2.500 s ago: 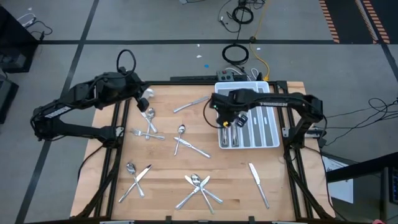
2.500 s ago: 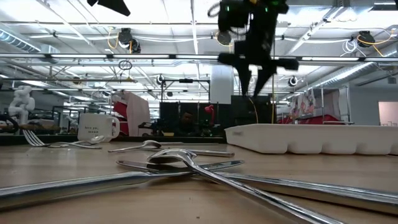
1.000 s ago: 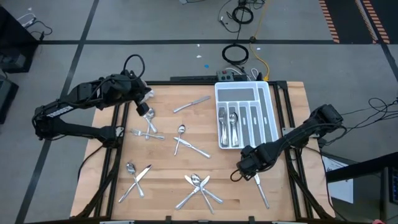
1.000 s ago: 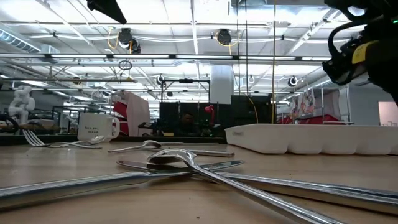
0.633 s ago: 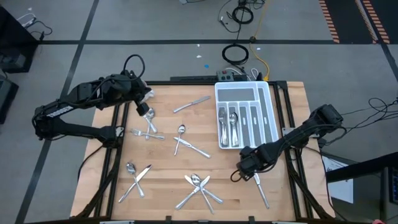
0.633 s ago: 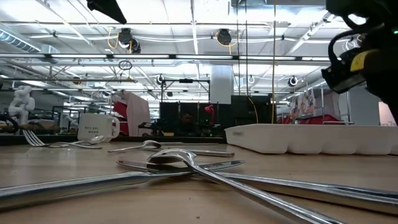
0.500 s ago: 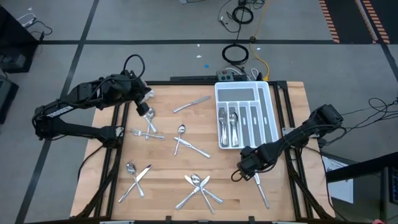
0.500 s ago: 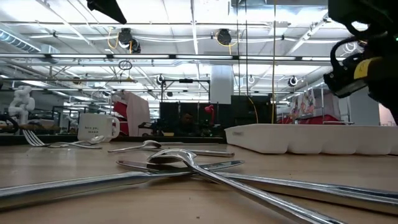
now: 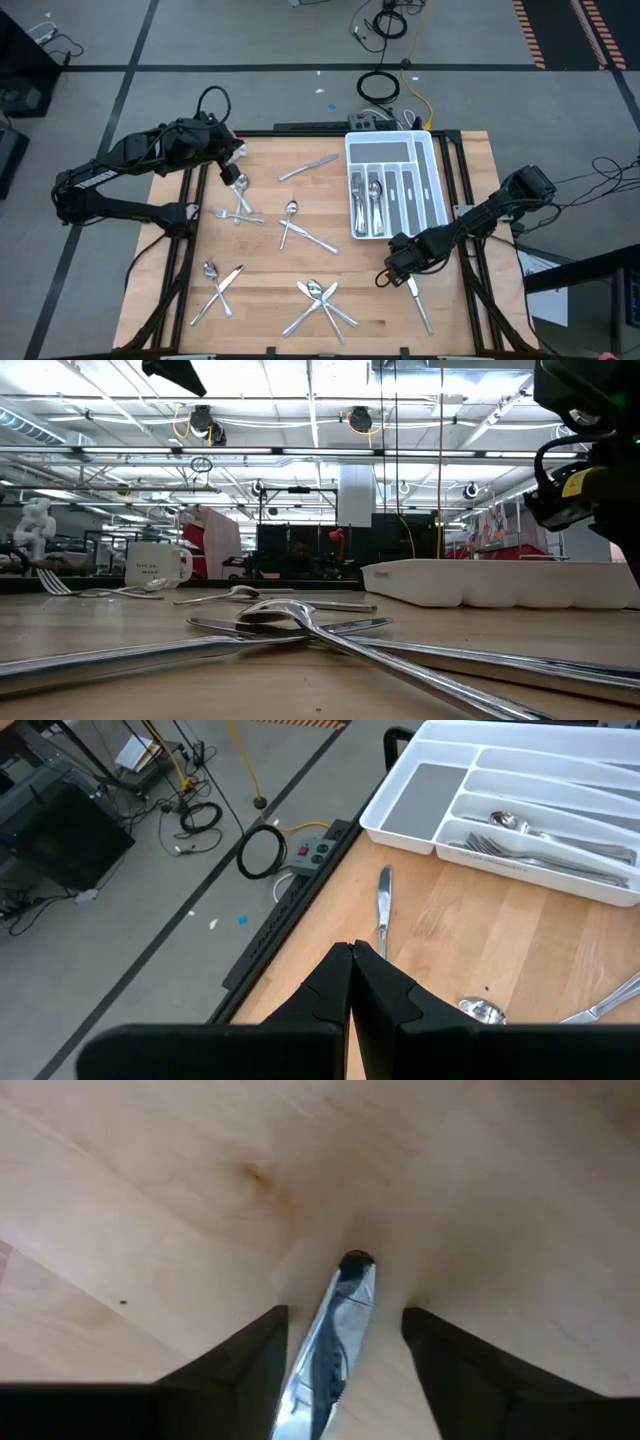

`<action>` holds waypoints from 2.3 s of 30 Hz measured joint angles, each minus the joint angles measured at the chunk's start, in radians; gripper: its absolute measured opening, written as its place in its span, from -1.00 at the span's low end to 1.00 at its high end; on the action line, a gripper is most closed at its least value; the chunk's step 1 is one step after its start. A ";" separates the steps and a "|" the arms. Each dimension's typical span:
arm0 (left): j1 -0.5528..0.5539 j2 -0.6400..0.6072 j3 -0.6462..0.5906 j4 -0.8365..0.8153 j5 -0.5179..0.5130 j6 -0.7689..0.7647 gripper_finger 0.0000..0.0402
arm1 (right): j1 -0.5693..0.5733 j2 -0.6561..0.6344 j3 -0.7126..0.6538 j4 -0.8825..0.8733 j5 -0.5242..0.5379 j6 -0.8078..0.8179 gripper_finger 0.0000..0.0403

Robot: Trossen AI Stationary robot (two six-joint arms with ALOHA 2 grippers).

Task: Sort silverware
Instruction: Put the silver table knife into the silverware tray

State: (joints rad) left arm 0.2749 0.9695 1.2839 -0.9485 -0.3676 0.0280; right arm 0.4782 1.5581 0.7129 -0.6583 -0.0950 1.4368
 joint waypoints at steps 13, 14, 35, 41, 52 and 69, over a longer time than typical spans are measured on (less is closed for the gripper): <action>0.000 0.001 0.000 -0.001 0.000 0.001 -0.93 | 0.000 0.002 -0.001 -0.022 -0.012 -0.031 -0.93; 0.000 0.001 0.000 -0.001 0.000 0.001 -0.93 | 0.000 0.002 0.004 -0.025 -0.013 -0.031 -0.95; 0.000 0.001 0.000 -0.003 0.000 0.005 -0.93 | -0.005 0.013 0.224 -0.152 0.114 -0.076 -0.99; 0.000 0.001 0.000 -0.003 0.000 0.005 -0.93 | -0.006 0.011 0.318 -0.245 0.173 -0.093 -1.00; 0.000 0.001 0.000 -0.003 0.000 0.006 -0.93 | -0.034 0.008 0.516 -0.542 0.314 -0.134 -1.00; 0.000 0.001 0.000 -0.003 0.000 0.005 -0.93 | -0.054 -0.053 0.557 -0.572 0.396 -0.125 -1.00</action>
State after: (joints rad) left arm 0.2745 0.9707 1.2839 -0.9520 -0.3676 0.0334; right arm 0.4246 1.5051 1.2697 -1.2301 0.3011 1.3115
